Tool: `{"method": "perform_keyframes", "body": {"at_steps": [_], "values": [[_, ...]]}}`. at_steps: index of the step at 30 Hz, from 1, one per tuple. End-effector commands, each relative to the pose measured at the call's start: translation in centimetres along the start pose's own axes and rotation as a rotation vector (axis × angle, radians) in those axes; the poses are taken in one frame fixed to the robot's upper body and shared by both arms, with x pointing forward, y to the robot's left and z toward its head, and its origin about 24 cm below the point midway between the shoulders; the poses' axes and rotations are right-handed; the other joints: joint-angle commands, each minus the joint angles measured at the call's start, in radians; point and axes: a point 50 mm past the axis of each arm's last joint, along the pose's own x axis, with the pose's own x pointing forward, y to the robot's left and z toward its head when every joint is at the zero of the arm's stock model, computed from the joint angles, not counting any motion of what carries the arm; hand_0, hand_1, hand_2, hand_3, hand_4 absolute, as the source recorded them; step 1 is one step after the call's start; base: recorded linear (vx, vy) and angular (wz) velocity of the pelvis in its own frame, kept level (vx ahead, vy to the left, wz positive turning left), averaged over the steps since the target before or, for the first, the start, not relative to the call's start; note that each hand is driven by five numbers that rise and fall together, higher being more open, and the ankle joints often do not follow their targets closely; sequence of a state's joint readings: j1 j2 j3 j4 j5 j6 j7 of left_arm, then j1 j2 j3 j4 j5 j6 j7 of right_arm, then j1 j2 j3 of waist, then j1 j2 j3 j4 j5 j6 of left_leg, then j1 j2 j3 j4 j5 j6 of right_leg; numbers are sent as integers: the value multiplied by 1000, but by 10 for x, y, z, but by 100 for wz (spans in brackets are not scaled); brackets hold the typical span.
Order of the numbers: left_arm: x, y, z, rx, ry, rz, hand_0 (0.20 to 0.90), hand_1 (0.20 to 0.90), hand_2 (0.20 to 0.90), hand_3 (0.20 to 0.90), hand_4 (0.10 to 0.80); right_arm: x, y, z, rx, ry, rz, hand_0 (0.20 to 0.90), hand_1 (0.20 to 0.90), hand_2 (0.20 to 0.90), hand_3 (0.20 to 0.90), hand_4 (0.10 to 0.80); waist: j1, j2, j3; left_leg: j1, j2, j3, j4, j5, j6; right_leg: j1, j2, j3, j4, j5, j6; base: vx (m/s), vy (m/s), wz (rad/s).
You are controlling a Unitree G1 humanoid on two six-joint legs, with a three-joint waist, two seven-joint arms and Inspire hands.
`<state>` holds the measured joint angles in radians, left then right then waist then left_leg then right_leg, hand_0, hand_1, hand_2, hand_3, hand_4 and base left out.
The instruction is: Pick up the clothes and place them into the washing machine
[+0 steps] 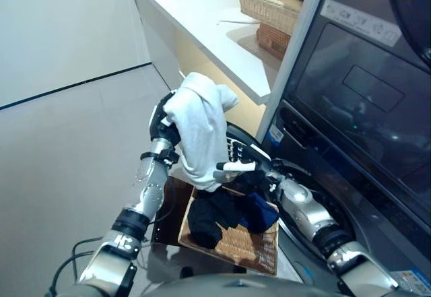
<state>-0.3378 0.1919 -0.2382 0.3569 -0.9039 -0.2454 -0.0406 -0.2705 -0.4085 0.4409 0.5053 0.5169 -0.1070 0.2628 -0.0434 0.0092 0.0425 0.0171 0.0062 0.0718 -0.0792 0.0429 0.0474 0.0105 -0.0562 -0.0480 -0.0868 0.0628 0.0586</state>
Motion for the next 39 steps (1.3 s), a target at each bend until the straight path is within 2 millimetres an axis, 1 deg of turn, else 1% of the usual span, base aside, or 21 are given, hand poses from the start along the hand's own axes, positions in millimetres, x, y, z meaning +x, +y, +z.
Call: {"method": "perform_keyframes", "body": {"at_steps": [1, 8, 11, 15, 17, 19, 25, 33, 35, 36, 37, 39], "values": [[30, -45, 31, -38, -186, -193, 200, 200, 200, 200, 300, 24, 1, 40, -23, -177, -13, 900, 900, 900, 900, 800, 9, -39, -121, 6, -5, -14, 26, -80, -49, 8, -29, -35, 16, -53, 33, 0, 0, 0], [23, -45, 27, -60, -174, -203, 200, 200, 200, 200, 300, 22, -6, 41, 5, -206, -97, 900, 900, 900, 900, 800, 11, -39, -122, 6, -4, -13, 25, -80, -47, 9, -29, -33, 15, -53, 32, 0, -1, 0], [23, -45, 26, -67, -173, -202, 200, 200, 200, 200, 300, 22, -5, 41, 15, -209, -94, 900, 900, 900, 900, 800, 10, -40, -122, 7, -4, -13, 25, -80, -47, 10, -29, -32, 15, -52, 31, 0, 0, 0], [22, -46, 24, -80, -167, -210, 200, 200, 200, 200, 300, 23, 2, 41, 44, -212, -45, 900, 900, 900, 900, 800, 11, -41, -120, 8, -4, -11, 27, -80, -47, 10, -27, -31, 15, -53, 31, -2, -2, -2], [22, -48, 22, -92, -162, -220, 200, 200, 200, 200, 300, 27, 13, 42, 56, -205, 45, 900, 900, 900, 900, 800, 13, -42, -121, 7, -4, -12, 27, -81, -48, 9, -26, -31, 14, -54, 30, 0, 0, 0], [21, -48, 21, -95, -157, -224, 200, 200, 200, 200, 300, 28, 16, 42, 64, -203, 71, 900, 900, 900, 900, 800, 14, -42, -122, 8, -3, -12, 26, -81, -48, 10, -27, -32, 14, -55, 30, 0, 0, 0], [21, -50, 18, -111, -148, -232, 200, 200, 200, 200, 300, 31, 20, 46, 93, -212, 126, 900, 900, 900, 900, 800, 16, -42, -121, 7, -5, -14, 26, -81, -47, 11, -27, -33, 13, -54, 31, 0, 0, 0], [21, -50, 15, -109, -136, -236, 200, 200, 200, 200, 300, 34, 28, 51, 74, -210, 190, 900, 900, 900, 900, 800, 19, -45, -120, 6, -4, -15, 26, -81, -47, 10, -28, -32, 12, -53, 31, 0, 0, 0], [21, -50, 15, -109, -136, -237, 200, 200, 200, 200, 300, 36, 31, 52, 71, -208, 209, 689, 689, 689, 689, 649, 20, -46, -120, 6, -4, -15, 25, -81, -47, 11, -28, -33, 11, -53, 31, 0, 0, 0], [21, -51, 15, -108, -137, -239, 200, 200, 200, 200, 300, 37, 32, 52, 66, -206, 216, 524, 524, 524, 524, 531, 21, -46, -120, 6, -4, -15, 26, -81, -47, 10, -28, -33, 11, -53, 31, 0, 0, 0], [21, -51, 14, -111, -131, -240, 200, 200, 200, 200, 300, 38, 35, 54, 60, -208, 227, 200, 200, 200, 200, 300, 21, -46, -121, 6, -4, -16, 25, -80, -47, 10, -27, -34, 11, -53, 30, 0, 0, 0], [21, -50, 13, -111, -129, -236, 200, 200, 200, 200, 300, 38, 36, 54, 60, -210, 231, 200, 200, 200, 200, 300, 22, -47, -120, 6, -4, -15, 26, -80, -47, 11, -27, -33, 11, -53, 30, 0, 0, 0]]}}
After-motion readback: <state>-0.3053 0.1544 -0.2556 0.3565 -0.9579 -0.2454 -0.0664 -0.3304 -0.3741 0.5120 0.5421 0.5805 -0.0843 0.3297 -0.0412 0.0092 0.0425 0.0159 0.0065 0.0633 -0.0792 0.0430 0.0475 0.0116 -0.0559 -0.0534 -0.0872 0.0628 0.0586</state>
